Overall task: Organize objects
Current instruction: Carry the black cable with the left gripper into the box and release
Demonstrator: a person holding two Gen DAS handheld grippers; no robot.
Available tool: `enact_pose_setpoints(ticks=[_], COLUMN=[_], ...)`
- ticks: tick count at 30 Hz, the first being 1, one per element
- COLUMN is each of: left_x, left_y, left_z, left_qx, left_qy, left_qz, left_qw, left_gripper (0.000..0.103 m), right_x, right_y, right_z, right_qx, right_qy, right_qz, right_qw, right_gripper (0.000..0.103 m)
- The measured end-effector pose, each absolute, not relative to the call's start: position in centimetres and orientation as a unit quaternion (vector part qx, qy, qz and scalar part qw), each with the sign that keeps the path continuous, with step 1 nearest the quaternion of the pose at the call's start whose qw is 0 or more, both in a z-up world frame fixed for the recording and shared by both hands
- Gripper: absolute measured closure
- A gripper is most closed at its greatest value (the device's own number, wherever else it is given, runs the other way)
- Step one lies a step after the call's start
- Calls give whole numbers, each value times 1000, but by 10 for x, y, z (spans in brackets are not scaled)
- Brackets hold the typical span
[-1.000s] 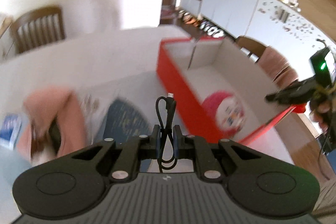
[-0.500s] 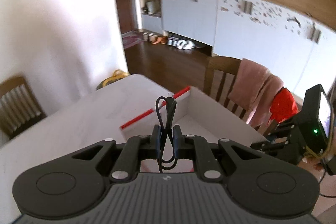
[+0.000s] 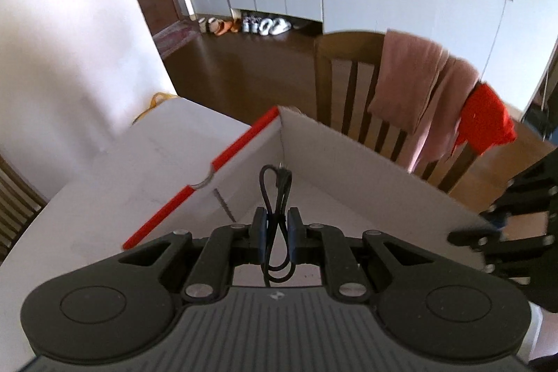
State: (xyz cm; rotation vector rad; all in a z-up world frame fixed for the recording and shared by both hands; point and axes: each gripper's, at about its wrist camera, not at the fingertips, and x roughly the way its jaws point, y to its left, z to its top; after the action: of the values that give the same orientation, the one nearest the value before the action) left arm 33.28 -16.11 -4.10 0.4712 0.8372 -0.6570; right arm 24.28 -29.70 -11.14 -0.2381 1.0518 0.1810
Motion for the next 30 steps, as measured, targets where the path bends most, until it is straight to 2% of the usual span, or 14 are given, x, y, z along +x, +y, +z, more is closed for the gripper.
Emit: enact_pose_setpoints(ticks=[10, 16, 30], left_x=[360, 369, 344], left_y=[-176, -169, -132], left_z=[-103, -119, -81], left_qx=[240, 231, 172], left_qy=[454, 479, 472], left_qz=[-307, -297, -298], left_qw=[801, 793, 812], left_gripper=[95, 95, 95], right_x=[243, 244, 243], right_y=[-300, -300, -296], right_z=[-113, -111, -113], right_qx=[-105, -104, -110], right_qy=[504, 507, 511], right_qz=[84, 85, 81], right_qw=[853, 852, 849], right_gripper=[99, 99, 98])
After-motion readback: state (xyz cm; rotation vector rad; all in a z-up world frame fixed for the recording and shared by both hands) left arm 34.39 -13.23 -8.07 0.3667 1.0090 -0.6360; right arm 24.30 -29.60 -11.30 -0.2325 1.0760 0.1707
